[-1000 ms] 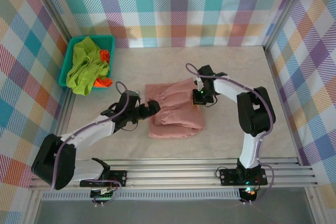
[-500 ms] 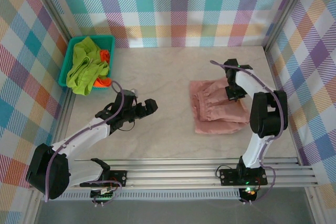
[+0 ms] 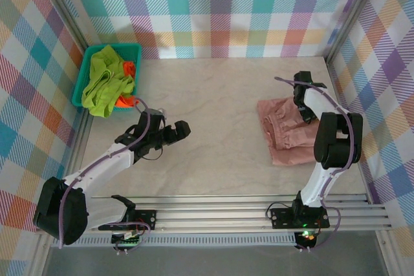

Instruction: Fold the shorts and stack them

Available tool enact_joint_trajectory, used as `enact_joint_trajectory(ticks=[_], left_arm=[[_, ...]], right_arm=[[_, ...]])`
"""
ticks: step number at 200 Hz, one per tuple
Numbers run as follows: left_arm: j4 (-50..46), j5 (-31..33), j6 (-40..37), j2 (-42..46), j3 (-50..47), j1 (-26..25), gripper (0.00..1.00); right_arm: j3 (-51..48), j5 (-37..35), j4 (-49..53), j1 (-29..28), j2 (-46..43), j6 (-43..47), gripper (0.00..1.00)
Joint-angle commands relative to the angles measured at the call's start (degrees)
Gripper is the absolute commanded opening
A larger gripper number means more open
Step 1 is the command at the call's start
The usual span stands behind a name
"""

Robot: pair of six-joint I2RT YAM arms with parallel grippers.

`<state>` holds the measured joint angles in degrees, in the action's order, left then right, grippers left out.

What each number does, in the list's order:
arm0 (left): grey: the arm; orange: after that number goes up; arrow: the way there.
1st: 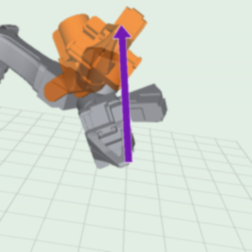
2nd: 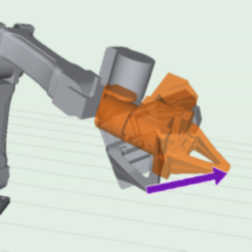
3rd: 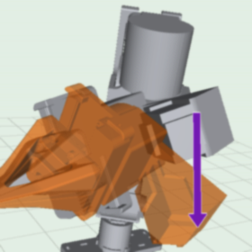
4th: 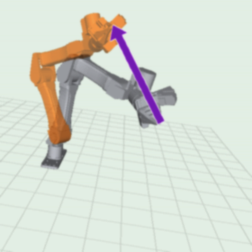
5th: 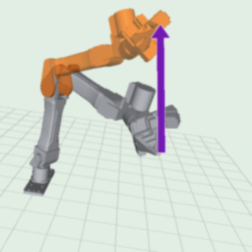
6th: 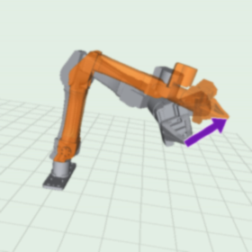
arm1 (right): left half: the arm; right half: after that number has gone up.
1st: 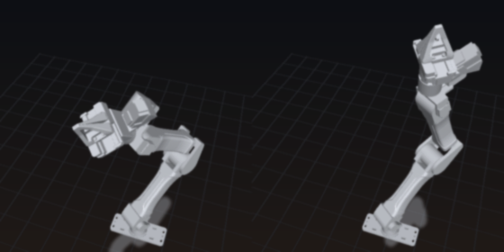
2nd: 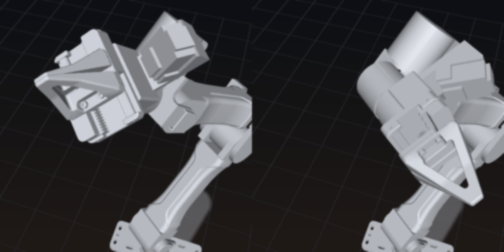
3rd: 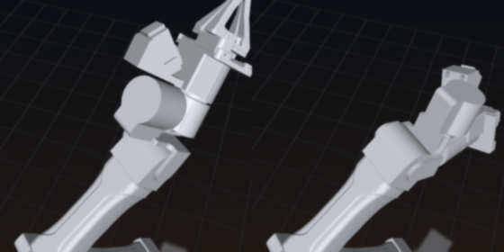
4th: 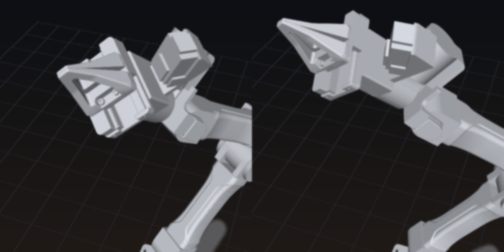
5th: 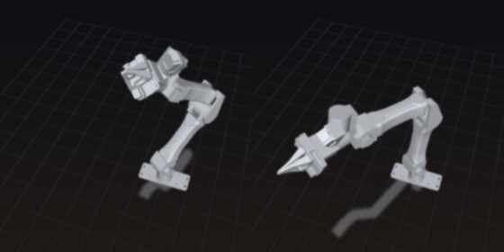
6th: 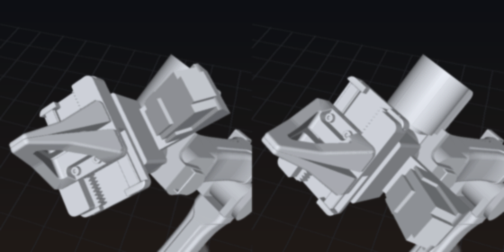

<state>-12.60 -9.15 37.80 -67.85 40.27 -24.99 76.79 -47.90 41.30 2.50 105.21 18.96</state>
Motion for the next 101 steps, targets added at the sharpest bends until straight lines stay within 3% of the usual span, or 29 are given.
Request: enact_joint_trajectory(ticks=[1,31,36,43,50,73,101], left_arm=[[-1.71,-1.03,-1.41,-0.30,1.91,1.06,1.00],[-2.84,-0.80,-1.77,-0.18,2.77,1.63,1.00],[-2.86,-0.61,-1.81,0.07,3.03,1.68,1.00],[-4.29,-0.16,-1.92,0.45,3.61,1.76,1.00],[-5.62,0.49,-2.24,1.03,4.34,1.71,1.00],[-9.86,2.99,-3.74,2.63,8.00,2.13,1.00],[-18.38,8.56,-6.89,3.37,16.51,4.12,1.00]], right_arm=[[-0.68,-3.91,-2.93,2.54,-3.65,2.04,0.06],[1.00,-4.97,-1.47,3.65,-4.81,-0.95,0.21],[1.95,-4.94,-0.31,3.61,-4.98,-2.40,0.39],[3.48,-4.69,1.71,3.52,-5.27,-4.71,0.73],[5.21,-4.39,4.11,3.41,-5.70,-7.14,0.85],[10.01,5.24,11.94,0.78,-8.81,-16.02,0.94],[6.88,19.73,9.67,-6.56,-17.84,-17.72,1.00]])
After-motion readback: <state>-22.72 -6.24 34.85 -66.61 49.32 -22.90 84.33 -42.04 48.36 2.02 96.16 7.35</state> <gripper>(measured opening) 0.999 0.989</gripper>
